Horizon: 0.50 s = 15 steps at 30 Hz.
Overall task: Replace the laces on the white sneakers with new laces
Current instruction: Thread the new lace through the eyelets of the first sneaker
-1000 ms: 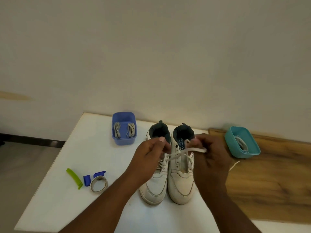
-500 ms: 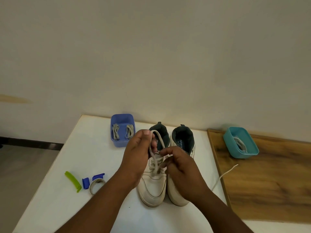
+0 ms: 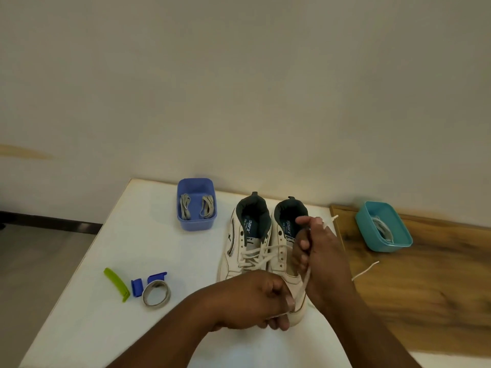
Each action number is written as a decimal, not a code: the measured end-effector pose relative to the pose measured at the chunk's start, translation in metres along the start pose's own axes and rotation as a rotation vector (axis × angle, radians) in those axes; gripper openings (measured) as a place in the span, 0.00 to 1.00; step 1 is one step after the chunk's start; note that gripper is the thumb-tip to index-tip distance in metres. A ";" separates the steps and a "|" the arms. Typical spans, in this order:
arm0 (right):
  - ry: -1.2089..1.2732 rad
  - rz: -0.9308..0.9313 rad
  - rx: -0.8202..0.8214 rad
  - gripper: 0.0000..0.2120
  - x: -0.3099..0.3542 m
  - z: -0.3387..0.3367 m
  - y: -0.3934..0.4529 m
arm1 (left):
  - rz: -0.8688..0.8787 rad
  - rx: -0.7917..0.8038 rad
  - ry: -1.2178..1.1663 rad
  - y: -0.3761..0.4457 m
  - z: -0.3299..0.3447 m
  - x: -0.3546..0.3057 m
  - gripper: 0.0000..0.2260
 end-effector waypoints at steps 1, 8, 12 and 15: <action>-0.201 -0.048 0.023 0.19 0.000 0.002 -0.002 | 0.006 -0.131 0.028 0.002 -0.005 0.000 0.07; -1.133 -0.268 0.529 0.13 -0.032 0.021 -0.020 | 0.020 -0.733 -0.294 -0.002 -0.044 0.007 0.09; -1.161 -0.248 0.549 0.12 -0.030 0.023 -0.021 | 0.019 -0.688 -0.304 0.000 -0.040 0.013 0.09; -1.133 -0.193 0.546 0.12 -0.030 0.021 -0.019 | 0.045 -0.651 -0.437 0.001 -0.042 0.010 0.14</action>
Point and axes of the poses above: each hand's wrist, its own y-axis towards the middle knuckle, its own z-axis out of the palm, x = y × z, the point moved 3 cm from there along y, towards the middle knuckle, and after that the axes turned 3 degrees about y, right-handed, at the moved point
